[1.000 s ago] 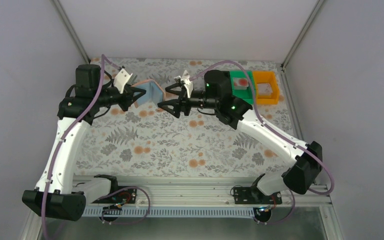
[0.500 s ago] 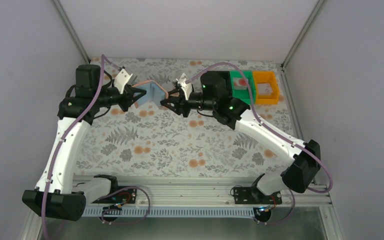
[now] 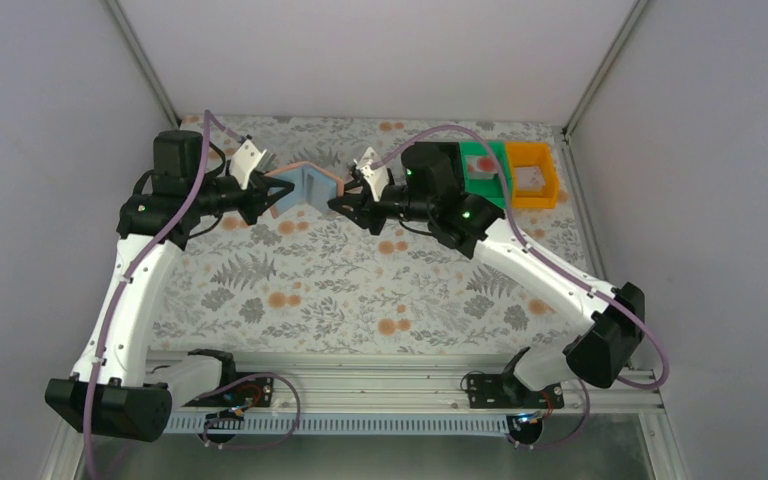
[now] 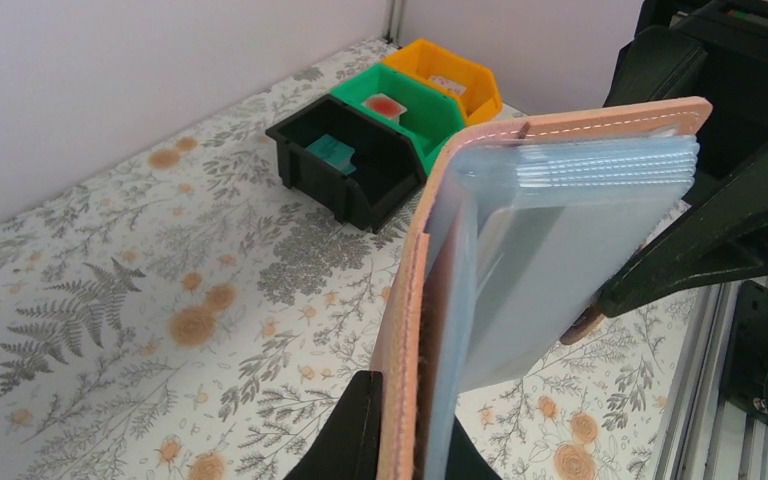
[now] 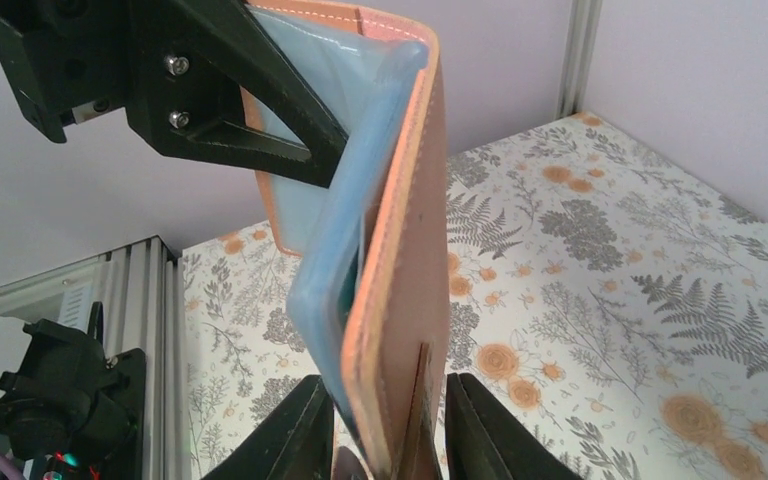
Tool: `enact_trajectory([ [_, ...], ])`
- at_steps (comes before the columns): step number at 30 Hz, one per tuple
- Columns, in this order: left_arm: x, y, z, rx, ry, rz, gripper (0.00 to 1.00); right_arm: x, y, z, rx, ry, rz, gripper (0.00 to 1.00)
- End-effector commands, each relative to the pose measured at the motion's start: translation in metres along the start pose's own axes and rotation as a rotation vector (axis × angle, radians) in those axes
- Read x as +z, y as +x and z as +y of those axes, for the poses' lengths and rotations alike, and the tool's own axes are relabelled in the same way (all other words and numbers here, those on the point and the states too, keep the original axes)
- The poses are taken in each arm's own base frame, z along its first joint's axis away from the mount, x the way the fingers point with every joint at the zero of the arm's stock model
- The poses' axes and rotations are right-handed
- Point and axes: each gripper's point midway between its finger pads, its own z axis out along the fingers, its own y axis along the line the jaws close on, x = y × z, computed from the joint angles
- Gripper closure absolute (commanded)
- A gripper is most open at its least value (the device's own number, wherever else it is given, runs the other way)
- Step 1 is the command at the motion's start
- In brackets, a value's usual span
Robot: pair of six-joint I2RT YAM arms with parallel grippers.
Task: Take the credit cards out of the card holder
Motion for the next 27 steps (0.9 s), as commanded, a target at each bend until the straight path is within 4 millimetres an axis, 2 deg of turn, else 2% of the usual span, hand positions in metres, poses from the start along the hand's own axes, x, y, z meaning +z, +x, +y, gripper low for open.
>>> enact_trajectory([
  [1, -0.004, -0.008, -0.006, 0.038, 0.024, -0.033, 0.98, -0.018, -0.02, 0.003, -0.056, 0.046, -0.028, 0.69],
  [6, -0.003, -0.008, -0.004, 0.039, 0.017, -0.032, 0.98, -0.029, -0.02, 0.001, -0.074, 0.083, -0.011, 0.66],
  [11, 0.0, -0.006, -0.003, 0.019, 0.02, -0.032, 0.98, -0.026, -0.021, 0.004, -0.05, 0.056, -0.019, 0.66],
  [13, 0.0, -0.006, -0.003, 0.017, 0.019, -0.032, 0.98, -0.023, -0.022, 0.009, -0.047, 0.023, -0.025, 0.61],
  [18, 0.0, -0.006, 0.0, 0.015, 0.005, -0.028, 0.98, -0.017, -0.016, 0.029, -0.087, -0.085, -0.02, 0.39],
  [23, 0.002, -0.005, 0.0, 0.011, 0.011, -0.025, 0.98, -0.01, -0.023, 0.029, -0.074, -0.075, -0.046, 0.39],
  [25, 0.001, -0.006, 0.0, 0.014, 0.011, -0.028, 0.98, -0.007, -0.025, 0.02, -0.057, -0.025, -0.056, 0.39],
  [27, 0.001, -0.006, -0.001, 0.013, 0.013, -0.028, 0.98, -0.003, -0.025, 0.014, -0.034, 0.004, -0.059, 0.34],
])
